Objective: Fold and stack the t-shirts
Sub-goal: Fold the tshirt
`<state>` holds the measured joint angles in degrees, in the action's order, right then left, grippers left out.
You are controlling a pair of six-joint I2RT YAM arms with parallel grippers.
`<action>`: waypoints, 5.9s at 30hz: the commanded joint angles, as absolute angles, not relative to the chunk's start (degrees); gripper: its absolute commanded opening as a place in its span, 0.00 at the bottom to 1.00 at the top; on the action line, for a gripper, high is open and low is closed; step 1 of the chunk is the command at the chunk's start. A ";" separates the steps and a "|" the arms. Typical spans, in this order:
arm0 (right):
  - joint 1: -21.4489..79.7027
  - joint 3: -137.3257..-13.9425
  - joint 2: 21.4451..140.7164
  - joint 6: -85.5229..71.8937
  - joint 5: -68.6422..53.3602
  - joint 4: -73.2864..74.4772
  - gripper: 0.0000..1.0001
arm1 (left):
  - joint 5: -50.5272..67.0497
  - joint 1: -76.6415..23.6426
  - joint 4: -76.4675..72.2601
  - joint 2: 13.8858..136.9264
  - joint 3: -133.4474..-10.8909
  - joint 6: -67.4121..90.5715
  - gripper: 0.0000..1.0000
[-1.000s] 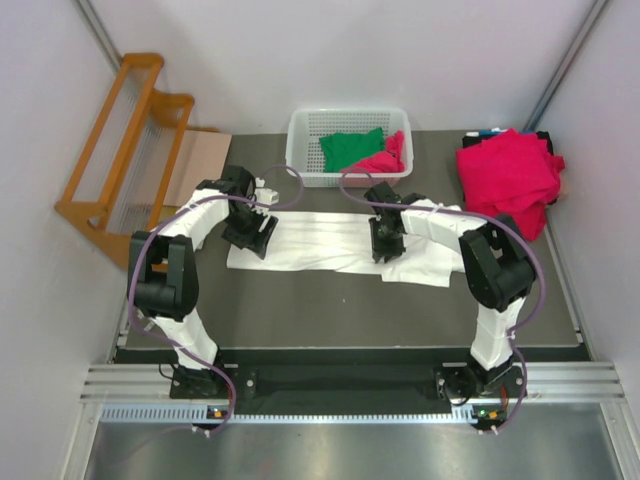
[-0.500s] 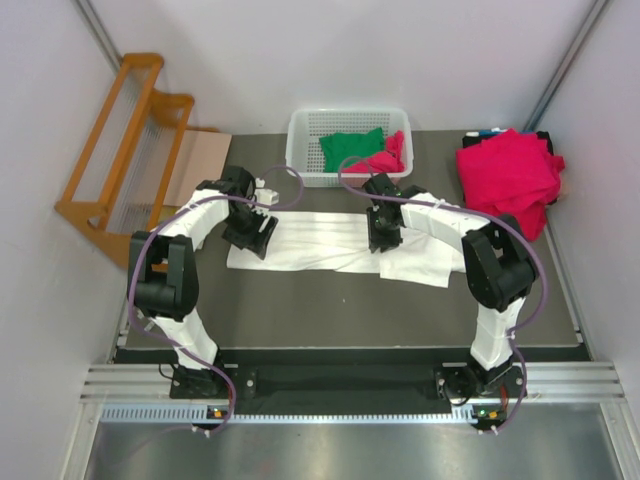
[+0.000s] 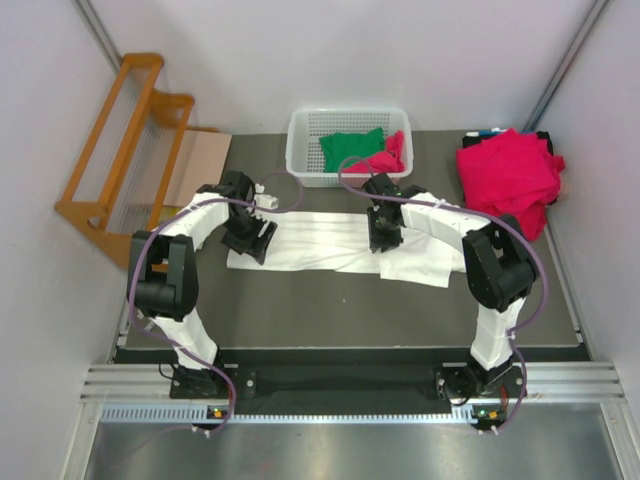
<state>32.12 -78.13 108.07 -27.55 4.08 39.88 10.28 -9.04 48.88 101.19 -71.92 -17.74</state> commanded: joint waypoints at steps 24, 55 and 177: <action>33.05 -82.53 106.35 -26.72 6.15 40.69 0.31 | 10.81 -8.70 47.20 100.28 -71.63 -18.63 0.73; 31.73 -82.44 108.20 -26.28 4.92 39.55 0.00 | 9.84 -8.44 47.28 100.37 -72.07 -18.98 0.73; 34.98 -87.02 109.43 -8.79 12.04 41.05 0.40 | 10.55 -6.15 47.02 99.84 -70.23 -20.13 0.73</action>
